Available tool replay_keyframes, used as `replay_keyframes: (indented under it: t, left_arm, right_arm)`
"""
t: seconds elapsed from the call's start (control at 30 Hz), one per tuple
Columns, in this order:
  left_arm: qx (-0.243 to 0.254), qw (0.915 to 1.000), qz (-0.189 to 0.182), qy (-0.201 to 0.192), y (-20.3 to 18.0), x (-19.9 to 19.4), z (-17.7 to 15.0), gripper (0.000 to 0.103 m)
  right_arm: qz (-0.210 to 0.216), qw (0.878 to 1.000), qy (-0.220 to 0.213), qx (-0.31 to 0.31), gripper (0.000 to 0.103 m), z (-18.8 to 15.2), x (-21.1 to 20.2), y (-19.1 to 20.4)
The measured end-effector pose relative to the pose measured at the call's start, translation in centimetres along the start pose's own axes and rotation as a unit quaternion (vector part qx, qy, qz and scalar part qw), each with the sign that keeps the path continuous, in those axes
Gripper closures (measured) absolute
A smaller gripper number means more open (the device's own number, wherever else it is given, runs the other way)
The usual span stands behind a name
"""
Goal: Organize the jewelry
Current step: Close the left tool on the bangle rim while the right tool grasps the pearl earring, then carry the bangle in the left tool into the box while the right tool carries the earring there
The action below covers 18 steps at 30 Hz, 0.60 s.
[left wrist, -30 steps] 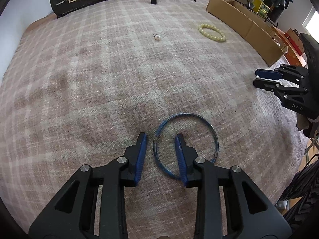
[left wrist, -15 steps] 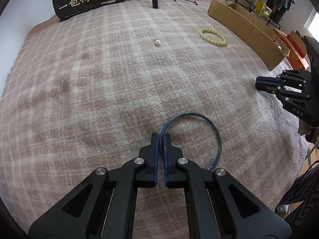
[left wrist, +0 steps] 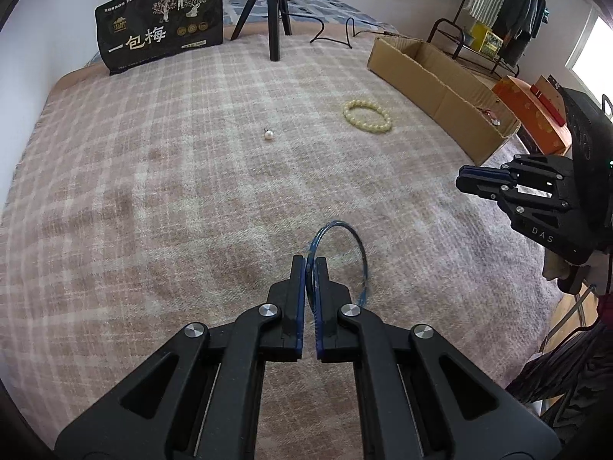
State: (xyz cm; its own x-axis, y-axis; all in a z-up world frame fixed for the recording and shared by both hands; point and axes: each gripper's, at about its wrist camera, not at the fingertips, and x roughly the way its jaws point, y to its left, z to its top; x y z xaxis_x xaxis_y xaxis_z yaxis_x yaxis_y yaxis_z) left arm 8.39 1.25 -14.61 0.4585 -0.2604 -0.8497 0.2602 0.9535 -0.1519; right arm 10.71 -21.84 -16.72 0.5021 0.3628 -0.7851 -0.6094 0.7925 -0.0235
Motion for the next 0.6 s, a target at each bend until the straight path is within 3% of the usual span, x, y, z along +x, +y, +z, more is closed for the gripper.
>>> replay_keyframes:
  t: [0.6]
  left_arm:
    - [0.002,0.9985,-0.025,-0.048,-2.4,-2.6,3.3,0.102]
  right_arm:
    - [-0.004,0.998,-0.060,0.010,0.097,1.0,-5.1,-0.3]
